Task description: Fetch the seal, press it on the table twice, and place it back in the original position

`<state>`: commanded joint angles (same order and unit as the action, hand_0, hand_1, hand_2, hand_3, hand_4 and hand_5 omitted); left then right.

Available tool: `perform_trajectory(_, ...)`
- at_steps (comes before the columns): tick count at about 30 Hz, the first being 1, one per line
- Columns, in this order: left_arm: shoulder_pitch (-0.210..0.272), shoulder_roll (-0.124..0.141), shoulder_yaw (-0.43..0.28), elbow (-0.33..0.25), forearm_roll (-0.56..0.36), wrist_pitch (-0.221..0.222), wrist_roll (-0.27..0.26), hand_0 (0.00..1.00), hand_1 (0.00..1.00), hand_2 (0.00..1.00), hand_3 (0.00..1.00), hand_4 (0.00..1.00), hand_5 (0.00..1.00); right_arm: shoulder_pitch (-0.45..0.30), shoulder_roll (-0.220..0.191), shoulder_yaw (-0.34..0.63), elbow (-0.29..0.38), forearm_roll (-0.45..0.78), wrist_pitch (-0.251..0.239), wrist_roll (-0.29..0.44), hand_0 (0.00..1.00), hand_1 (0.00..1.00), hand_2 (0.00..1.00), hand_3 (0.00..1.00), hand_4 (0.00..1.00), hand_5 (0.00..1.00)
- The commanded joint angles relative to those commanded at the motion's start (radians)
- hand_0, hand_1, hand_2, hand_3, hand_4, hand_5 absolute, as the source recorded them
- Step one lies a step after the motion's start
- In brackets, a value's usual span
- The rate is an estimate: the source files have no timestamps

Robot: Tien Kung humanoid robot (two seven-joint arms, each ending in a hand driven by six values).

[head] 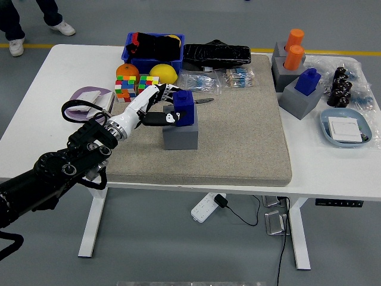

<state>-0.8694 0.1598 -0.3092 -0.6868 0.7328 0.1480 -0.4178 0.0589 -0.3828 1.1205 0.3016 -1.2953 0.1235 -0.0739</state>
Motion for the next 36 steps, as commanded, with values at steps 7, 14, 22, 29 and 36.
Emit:
perform_trajectory(7,-0.015,0.000,0.028,0.021,-0.004,-0.002,-0.001,0.844,0.542,0.459,0.687,0.531,0.002,0.000,-0.002,0.003,-0.001,0.000,0.000,0.000,0.778,0.664,0.670,0.671,0.819,0.566)
perform_trajectory(14,-0.019,0.002,0.048,0.038,-0.008,-0.002,-0.004,0.844,0.542,0.461,0.687,0.530,0.002,0.001,-0.001,0.004,0.000,-0.001,0.000,0.000,0.778,0.663,0.670,0.670,0.820,0.566)
perform_trajectory(22,-0.019,0.002,0.051,0.040,-0.005,-0.003,-0.004,0.846,0.543,0.461,0.687,0.528,0.002,0.002,0.000,0.005,0.001,-0.001,0.000,0.001,0.778,0.663,0.670,0.672,0.820,0.566)
perform_trajectory(29,-0.027,0.008,0.055,0.039,-0.001,-0.009,-0.007,0.846,0.543,0.461,0.687,0.527,0.002,0.002,-0.001,0.009,0.000,-0.002,0.000,0.001,0.778,0.663,0.669,0.671,0.821,0.566)
perform_trajectory(36,-0.030,0.006,0.069,0.048,-0.003,-0.010,-0.009,0.846,0.544,0.460,0.687,0.528,0.002,0.002,-0.001,0.008,0.000,-0.001,0.000,0.001,0.778,0.663,0.669,0.670,0.820,0.566)
